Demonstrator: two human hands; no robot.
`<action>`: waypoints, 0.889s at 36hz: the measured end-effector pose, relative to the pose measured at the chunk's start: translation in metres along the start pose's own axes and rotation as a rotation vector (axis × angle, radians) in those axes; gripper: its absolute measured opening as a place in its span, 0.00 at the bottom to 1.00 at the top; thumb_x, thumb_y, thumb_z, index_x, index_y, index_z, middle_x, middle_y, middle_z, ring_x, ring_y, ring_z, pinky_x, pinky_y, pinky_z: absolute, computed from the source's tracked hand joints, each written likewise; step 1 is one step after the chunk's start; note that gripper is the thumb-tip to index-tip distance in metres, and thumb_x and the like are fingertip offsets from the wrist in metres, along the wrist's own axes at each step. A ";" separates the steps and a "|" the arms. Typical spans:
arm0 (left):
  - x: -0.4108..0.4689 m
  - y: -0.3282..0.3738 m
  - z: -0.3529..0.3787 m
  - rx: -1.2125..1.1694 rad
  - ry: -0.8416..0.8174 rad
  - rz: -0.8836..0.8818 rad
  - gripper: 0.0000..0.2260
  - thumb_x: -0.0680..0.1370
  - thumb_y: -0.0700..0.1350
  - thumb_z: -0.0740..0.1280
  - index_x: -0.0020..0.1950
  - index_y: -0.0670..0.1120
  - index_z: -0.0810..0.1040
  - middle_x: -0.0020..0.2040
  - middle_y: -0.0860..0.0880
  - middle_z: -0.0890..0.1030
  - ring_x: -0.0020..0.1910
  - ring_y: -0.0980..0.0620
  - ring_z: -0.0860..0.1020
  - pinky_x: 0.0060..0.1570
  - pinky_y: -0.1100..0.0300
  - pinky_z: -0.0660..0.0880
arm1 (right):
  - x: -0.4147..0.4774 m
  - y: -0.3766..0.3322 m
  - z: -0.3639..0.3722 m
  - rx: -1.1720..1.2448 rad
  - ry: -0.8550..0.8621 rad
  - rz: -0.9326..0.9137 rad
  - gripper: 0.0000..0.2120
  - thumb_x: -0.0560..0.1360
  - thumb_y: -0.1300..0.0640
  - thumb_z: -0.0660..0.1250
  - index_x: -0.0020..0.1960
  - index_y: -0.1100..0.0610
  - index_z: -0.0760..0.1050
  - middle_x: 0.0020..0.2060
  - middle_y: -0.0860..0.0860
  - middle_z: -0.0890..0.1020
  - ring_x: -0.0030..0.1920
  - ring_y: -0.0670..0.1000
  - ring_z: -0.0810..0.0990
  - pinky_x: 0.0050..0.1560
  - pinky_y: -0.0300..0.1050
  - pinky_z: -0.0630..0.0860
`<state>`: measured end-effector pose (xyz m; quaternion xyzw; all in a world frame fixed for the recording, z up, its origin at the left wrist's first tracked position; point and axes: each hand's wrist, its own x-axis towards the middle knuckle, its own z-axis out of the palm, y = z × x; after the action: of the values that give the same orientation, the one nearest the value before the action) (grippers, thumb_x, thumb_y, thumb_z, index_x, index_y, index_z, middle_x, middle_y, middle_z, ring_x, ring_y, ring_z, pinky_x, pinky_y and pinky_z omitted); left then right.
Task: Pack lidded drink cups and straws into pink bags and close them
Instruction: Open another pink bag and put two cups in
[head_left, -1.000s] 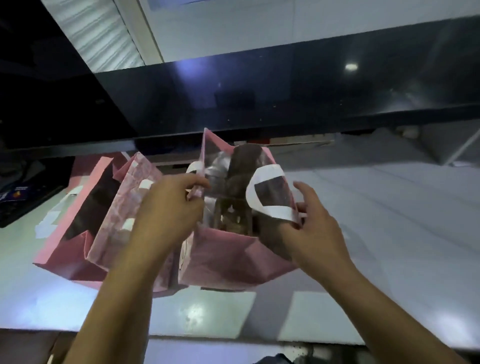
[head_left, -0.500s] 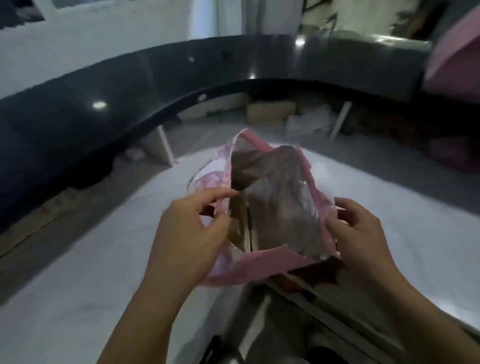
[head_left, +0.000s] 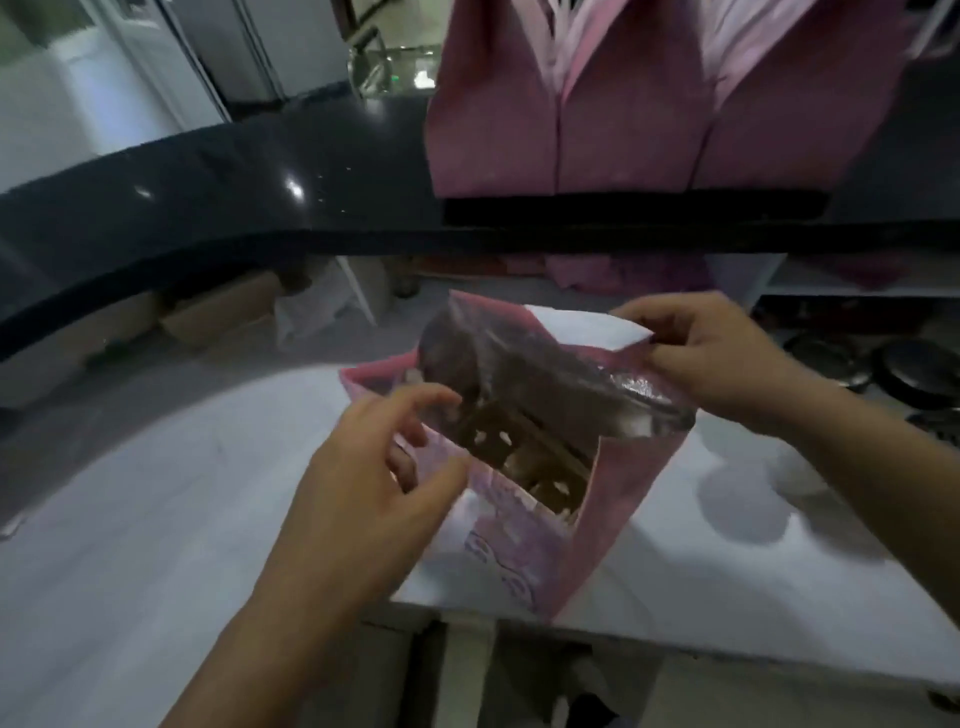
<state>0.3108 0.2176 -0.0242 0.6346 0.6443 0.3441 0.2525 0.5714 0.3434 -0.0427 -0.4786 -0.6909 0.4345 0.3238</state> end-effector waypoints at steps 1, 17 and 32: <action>0.011 0.008 0.002 0.034 0.020 0.032 0.15 0.72 0.53 0.70 0.58 0.61 0.78 0.47 0.64 0.75 0.44 0.63 0.78 0.38 0.74 0.75 | 0.007 0.005 -0.015 -0.026 -0.040 -0.008 0.22 0.73 0.75 0.66 0.50 0.50 0.85 0.42 0.44 0.87 0.42 0.42 0.85 0.43 0.36 0.81; 0.183 0.078 0.072 0.472 -0.654 0.113 0.17 0.77 0.46 0.72 0.55 0.70 0.77 0.49 0.67 0.79 0.46 0.63 0.79 0.37 0.71 0.73 | 0.081 0.046 -0.107 0.018 -0.334 -0.082 0.09 0.74 0.65 0.73 0.52 0.56 0.85 0.46 0.50 0.87 0.49 0.50 0.86 0.51 0.43 0.82; 0.182 0.027 0.047 -0.027 -0.607 -0.005 0.30 0.77 0.34 0.70 0.58 0.73 0.77 0.51 0.61 0.85 0.47 0.55 0.85 0.38 0.53 0.84 | 0.010 0.138 -0.187 -0.832 -0.194 0.418 0.35 0.71 0.43 0.74 0.75 0.45 0.67 0.70 0.52 0.72 0.68 0.57 0.72 0.67 0.55 0.71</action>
<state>0.3522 0.4030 -0.0129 0.7033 0.5363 0.1466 0.4430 0.7817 0.4299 -0.0913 -0.6536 -0.7222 0.2197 -0.0558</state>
